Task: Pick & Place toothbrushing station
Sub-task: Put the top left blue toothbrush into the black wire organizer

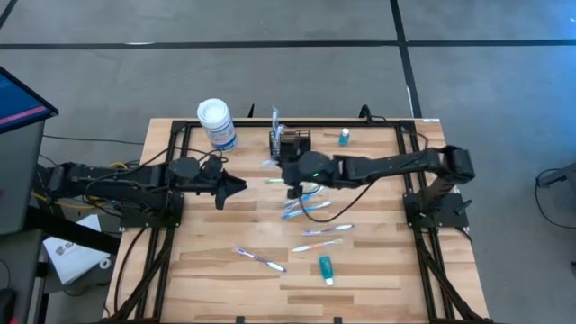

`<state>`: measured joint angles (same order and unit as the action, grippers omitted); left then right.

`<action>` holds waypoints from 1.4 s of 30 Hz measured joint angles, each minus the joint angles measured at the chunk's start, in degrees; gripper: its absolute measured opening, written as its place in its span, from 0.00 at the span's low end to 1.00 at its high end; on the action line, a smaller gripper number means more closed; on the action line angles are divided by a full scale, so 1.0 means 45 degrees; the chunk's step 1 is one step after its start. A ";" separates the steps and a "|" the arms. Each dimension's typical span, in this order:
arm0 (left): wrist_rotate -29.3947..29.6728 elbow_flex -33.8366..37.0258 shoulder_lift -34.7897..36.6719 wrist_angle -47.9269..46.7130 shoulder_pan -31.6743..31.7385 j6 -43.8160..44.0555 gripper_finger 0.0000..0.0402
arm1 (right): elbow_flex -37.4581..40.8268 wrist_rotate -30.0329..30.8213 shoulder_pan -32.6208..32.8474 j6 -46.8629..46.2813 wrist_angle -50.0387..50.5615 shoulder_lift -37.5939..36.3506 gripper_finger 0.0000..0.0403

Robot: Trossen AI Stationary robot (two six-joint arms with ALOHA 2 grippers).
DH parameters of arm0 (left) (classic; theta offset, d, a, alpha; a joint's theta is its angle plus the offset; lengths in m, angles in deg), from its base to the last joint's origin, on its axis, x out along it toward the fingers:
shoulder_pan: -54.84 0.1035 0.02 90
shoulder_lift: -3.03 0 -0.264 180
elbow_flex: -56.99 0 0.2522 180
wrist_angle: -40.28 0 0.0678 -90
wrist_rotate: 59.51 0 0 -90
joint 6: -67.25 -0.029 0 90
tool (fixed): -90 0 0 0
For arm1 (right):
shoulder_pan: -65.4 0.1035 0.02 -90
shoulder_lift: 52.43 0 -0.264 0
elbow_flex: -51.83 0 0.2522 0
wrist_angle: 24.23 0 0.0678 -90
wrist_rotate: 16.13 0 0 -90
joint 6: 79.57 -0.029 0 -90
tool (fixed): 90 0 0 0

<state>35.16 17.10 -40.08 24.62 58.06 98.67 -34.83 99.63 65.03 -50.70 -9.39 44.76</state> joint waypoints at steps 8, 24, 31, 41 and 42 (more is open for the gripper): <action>0.0100 0.0000 0.0000 0.0193 0.0003 -0.0371 0.23 | 0.1953 -0.2061 -0.1557 -0.0918 -0.2947 -0.1478 0.02; 0.0100 0.0000 0.0000 0.0316 0.0000 -0.1646 0.23 | 0.2055 -0.6264 -0.4952 -0.2766 -0.4734 -0.0908 0.02; 0.0096 0.0000 0.0000 0.0347 -0.0010 -0.1702 0.23 | 0.2104 -0.7345 -0.6188 -0.3039 -0.5343 -0.0453 0.02; 0.0097 0.0005 0.0000 0.0371 -0.0010 -0.2146 0.23 | 0.3835 -0.9778 -0.7468 -0.4546 -0.8772 -0.0410 0.02; 0.0097 0.0005 0.0000 0.0382 -0.0010 -0.2260 0.23 | 0.4028 -0.9930 -0.7547 -0.4712 -0.9297 -0.0423 0.02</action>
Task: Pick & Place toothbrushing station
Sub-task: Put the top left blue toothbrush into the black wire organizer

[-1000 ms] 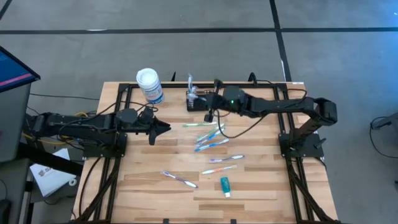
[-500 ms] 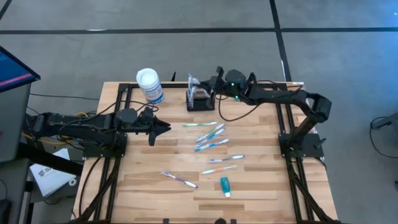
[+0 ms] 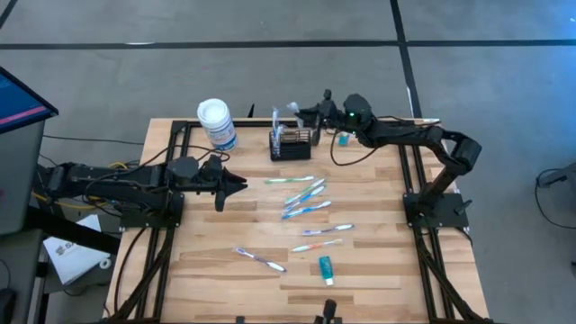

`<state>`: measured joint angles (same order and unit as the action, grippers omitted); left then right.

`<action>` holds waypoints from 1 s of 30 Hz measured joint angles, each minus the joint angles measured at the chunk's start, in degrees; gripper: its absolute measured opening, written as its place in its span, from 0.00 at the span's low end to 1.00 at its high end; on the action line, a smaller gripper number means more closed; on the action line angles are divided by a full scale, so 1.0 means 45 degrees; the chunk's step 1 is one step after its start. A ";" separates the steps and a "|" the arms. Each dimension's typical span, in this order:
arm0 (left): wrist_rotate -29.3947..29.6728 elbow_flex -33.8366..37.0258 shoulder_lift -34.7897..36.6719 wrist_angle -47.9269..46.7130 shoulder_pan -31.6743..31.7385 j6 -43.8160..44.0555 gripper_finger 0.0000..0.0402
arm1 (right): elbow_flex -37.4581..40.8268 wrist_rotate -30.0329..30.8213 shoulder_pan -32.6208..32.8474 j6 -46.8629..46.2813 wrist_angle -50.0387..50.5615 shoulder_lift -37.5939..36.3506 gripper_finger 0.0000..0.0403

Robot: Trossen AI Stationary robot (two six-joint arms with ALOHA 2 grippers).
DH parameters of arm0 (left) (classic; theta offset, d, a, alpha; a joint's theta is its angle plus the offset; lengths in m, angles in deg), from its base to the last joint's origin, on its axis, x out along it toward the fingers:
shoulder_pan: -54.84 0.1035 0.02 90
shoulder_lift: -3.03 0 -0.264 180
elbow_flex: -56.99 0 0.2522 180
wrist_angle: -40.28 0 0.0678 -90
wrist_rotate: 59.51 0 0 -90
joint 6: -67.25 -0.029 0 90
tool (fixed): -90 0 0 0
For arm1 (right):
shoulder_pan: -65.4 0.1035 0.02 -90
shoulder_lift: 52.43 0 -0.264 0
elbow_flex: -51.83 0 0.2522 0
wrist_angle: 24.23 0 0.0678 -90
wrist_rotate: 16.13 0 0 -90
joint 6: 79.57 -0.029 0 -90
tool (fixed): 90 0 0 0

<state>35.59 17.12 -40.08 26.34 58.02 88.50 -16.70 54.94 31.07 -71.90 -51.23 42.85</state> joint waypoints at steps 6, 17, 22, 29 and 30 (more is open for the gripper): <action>0.0000 0.0000 0.0000 0.0065 0.0000 -0.0158 0.23 | 0.0683 -0.0149 -0.0381 -0.0279 -0.0902 0.0003 0.02; 0.0187 0.0000 0.0000 0.0418 0.0024 -0.0669 0.23 | 0.1617 -0.0163 -0.0640 -0.1014 -0.1856 -0.0004 0.02; 0.0199 0.0005 0.0000 0.0497 0.0024 -0.0669 0.23 | 0.1829 -0.0111 -0.0625 -0.1051 -0.2013 -0.0004 0.02; 0.0199 0.0005 -0.0005 0.0674 0.0024 -0.0669 0.23 | 0.1827 -0.0037 -0.0654 -0.1048 -0.2034 -0.0004 0.02; 0.0199 0.0005 -0.0005 0.0696 0.0024 -0.0669 0.23 | 0.1827 -0.0045 -0.0635 -0.1048 -0.2033 0.0019 0.02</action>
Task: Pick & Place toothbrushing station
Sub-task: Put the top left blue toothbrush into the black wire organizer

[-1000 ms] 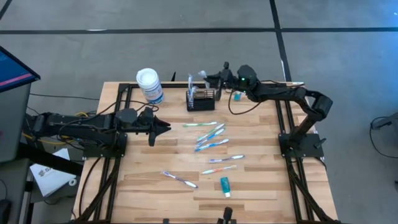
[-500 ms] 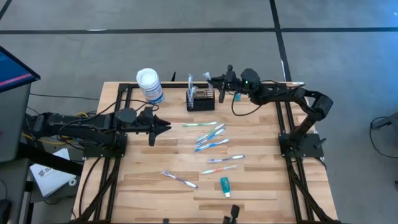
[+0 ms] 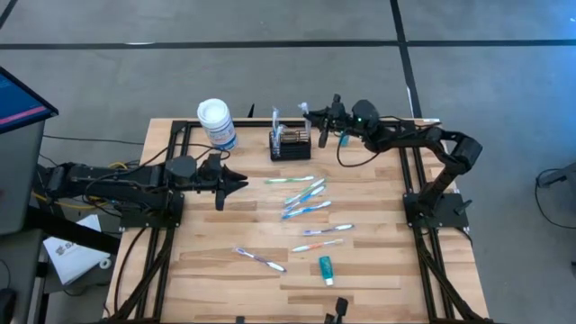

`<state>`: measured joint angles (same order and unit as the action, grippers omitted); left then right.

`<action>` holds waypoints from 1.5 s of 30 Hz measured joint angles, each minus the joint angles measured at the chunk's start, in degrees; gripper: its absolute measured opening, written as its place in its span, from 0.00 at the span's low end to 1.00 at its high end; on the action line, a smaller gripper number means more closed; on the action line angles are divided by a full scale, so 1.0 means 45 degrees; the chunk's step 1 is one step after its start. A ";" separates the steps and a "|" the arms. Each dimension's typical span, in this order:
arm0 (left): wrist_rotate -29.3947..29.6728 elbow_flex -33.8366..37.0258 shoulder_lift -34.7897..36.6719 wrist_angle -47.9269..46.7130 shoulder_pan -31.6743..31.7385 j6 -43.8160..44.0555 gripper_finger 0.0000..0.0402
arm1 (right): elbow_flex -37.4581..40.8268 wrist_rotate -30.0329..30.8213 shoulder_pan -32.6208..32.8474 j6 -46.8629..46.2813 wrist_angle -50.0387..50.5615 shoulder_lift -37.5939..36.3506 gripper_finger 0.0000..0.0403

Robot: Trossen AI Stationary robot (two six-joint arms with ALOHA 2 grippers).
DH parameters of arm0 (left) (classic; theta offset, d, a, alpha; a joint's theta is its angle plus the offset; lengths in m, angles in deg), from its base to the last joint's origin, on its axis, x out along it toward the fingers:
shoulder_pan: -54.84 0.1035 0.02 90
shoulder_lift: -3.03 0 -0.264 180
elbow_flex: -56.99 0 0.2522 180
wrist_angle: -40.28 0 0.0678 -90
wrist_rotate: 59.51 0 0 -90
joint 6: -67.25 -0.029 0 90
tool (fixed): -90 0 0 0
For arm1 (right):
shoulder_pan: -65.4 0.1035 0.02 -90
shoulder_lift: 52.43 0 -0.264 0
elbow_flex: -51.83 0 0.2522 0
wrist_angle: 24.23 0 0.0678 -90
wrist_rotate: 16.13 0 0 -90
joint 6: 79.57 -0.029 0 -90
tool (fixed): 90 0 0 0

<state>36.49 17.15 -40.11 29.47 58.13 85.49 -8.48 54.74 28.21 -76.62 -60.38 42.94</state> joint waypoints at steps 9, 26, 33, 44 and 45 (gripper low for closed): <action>-0.0005 0.0000 0.0000 0.0143 0.0000 -0.0004 0.23 | -0.0007 -0.0024 -0.0061 -0.0394 -0.1451 0.1388 0.02; -0.0010 0.0000 0.0000 0.0231 0.0000 -0.0340 0.23 | -0.0007 -0.0079 -0.0191 -0.1324 -0.2085 0.2187 0.03; -0.0010 0.0000 0.0004 0.0245 0.0000 -0.0340 0.23 | -0.0007 -0.0079 -0.0178 -0.1335 -0.2032 0.2187 0.05; -0.0010 0.0000 0.0000 0.0328 0.0000 -0.0340 0.23 | -0.0007 -0.0105 -0.0160 -0.1343 -0.1963 0.2187 0.12; -0.0010 0.0000 0.0002 0.0328 0.0000 -0.0340 0.23 | -0.0007 -0.0113 -0.0160 -0.1349 -0.1957 0.2187 0.12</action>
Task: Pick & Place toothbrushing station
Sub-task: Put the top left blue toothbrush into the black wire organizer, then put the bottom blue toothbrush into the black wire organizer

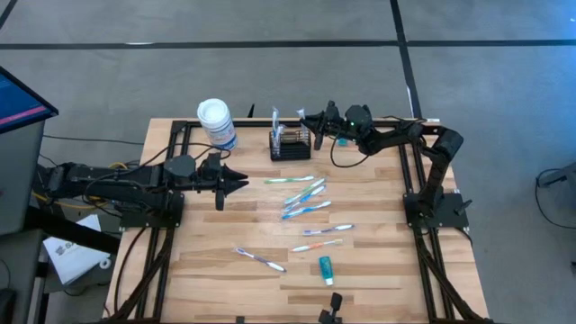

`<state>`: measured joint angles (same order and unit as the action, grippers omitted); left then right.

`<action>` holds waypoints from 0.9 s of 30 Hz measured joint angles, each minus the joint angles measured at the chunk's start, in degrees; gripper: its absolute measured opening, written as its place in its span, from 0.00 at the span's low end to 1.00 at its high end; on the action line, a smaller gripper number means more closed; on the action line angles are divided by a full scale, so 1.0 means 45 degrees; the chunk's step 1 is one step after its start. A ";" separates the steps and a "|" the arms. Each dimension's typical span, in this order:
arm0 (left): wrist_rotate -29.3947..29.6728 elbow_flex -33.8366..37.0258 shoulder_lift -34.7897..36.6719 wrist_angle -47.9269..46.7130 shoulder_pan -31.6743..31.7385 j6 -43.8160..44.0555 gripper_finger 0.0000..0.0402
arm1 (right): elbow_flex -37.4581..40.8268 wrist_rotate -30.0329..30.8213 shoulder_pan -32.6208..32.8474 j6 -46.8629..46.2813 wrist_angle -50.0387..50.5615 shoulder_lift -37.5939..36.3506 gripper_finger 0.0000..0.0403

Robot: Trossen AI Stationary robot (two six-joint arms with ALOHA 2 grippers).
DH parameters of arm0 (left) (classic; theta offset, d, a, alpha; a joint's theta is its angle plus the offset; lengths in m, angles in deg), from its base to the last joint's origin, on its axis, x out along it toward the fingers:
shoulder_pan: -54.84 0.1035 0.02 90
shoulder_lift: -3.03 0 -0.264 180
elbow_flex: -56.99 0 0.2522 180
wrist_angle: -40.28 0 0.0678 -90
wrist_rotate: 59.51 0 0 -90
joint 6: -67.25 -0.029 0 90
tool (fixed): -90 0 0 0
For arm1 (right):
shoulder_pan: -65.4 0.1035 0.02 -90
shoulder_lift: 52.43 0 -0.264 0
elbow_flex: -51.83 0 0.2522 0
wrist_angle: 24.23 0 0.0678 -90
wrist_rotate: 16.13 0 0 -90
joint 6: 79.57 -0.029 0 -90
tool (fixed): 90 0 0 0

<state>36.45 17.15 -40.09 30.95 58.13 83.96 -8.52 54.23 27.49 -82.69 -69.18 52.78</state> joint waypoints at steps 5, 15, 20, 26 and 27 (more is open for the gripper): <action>0.0000 0.0000 -0.0002 0.0010 0.0000 0.0000 0.23 | 0.0000 -0.0015 0.0000 -0.0317 0.0322 0.0000 0.13; 0.0000 0.0000 -0.0002 0.0040 0.0000 0.0000 0.23 | 0.0000 -0.0680 0.0000 -0.0223 0.0665 0.0000 0.31; 0.0000 0.0000 -0.0002 0.0057 0.0000 0.0004 0.23 | 0.0000 -0.0680 0.0000 -0.0223 0.1108 -0.0001 0.43; -0.0005 0.0000 -0.0002 0.0092 0.0000 0.0000 0.23 | 0.0000 -0.0684 0.0000 -0.0217 0.1267 -0.0232 0.54; 0.0000 0.0000 -0.0002 0.0091 0.0000 0.0000 0.23 | -0.0005 -0.0684 0.0000 -0.0178 0.1322 -0.0359 0.55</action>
<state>36.45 17.15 -40.11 31.36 58.13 83.96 -8.54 51.15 27.49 -83.49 -63.23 51.16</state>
